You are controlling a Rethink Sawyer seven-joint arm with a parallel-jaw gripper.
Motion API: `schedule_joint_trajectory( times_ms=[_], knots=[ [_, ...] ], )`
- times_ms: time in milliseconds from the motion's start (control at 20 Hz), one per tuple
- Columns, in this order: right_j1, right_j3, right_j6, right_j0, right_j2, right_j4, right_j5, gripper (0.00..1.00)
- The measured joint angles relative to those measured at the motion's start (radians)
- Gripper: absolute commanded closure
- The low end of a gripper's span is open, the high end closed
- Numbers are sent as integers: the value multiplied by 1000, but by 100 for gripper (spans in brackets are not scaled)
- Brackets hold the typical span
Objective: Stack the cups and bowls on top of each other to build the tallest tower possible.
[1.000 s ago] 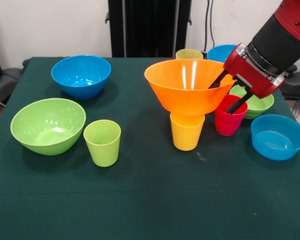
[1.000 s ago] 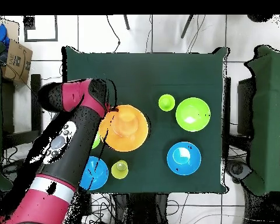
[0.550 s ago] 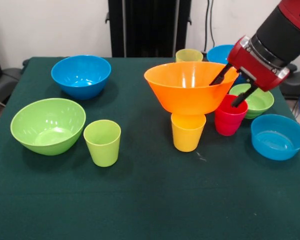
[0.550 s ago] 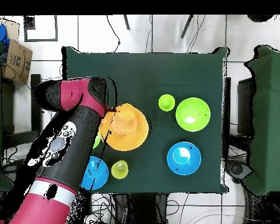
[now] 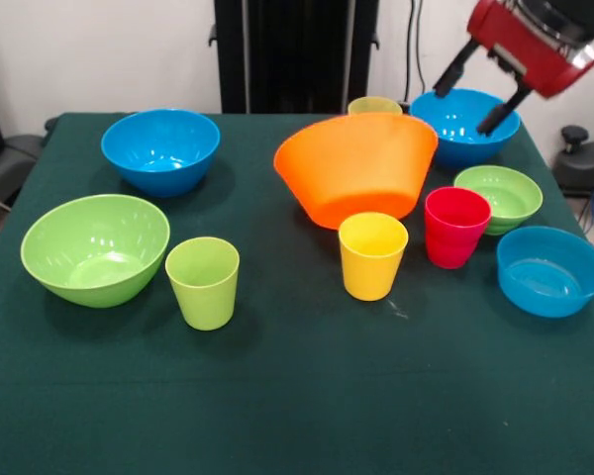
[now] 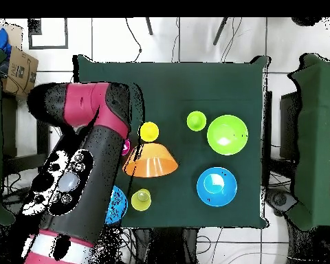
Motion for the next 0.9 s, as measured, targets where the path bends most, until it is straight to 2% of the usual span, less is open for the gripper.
schedule_joint_trajectory(
  times_ms=[550, 900],
  knots=[
    [-125, 13, 0, -31, 18, -4, 20, 0],
    [-147, 22, 0, -33, 42, -6, 20, 0]
  ],
)
